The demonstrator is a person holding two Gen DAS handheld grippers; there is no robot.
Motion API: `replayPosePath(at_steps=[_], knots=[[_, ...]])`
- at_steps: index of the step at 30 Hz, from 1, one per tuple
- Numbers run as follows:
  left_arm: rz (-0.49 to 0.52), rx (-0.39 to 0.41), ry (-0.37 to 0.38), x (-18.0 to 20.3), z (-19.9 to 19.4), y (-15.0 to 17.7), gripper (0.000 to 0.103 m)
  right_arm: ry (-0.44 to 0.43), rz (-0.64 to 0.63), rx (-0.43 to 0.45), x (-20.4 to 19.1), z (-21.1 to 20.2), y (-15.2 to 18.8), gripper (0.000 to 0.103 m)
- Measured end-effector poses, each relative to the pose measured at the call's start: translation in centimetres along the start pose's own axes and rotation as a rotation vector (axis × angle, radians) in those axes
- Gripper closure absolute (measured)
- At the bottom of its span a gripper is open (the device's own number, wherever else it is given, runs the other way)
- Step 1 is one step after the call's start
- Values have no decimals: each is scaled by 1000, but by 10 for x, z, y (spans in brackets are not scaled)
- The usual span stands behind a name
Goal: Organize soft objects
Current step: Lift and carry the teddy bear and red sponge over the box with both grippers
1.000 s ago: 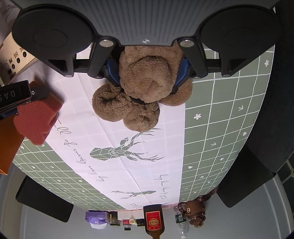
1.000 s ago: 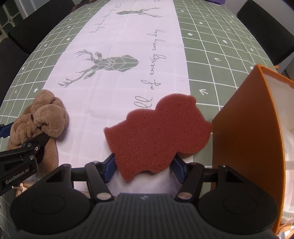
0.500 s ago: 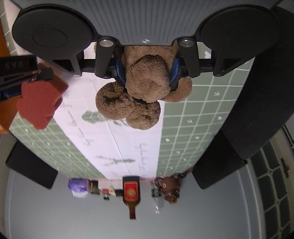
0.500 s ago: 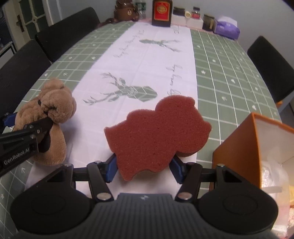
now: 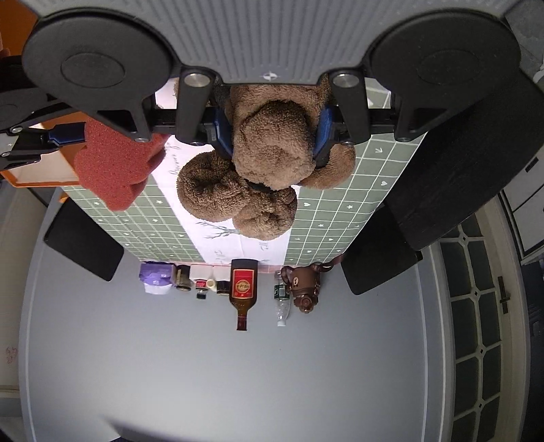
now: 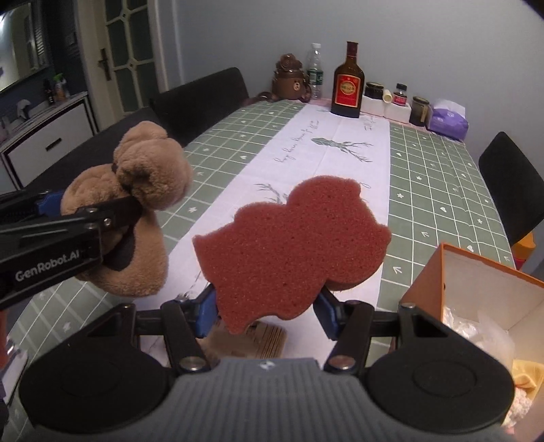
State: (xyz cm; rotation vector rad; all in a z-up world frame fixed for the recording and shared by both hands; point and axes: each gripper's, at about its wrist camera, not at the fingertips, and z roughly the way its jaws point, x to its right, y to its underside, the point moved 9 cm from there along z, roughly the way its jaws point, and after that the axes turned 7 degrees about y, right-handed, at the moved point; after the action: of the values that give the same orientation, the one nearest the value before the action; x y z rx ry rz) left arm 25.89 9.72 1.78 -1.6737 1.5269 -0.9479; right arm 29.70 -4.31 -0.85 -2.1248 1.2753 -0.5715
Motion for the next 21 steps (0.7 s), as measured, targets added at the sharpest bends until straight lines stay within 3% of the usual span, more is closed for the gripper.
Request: replayPosePath(at_steps=[12,21], knots=[[9,-40,122,54,-47,40,47,-18,-170,1,9,-69,71,44],[28,-51,250,113,-65,53,47,61,-272,3,52,-106,101,44]])
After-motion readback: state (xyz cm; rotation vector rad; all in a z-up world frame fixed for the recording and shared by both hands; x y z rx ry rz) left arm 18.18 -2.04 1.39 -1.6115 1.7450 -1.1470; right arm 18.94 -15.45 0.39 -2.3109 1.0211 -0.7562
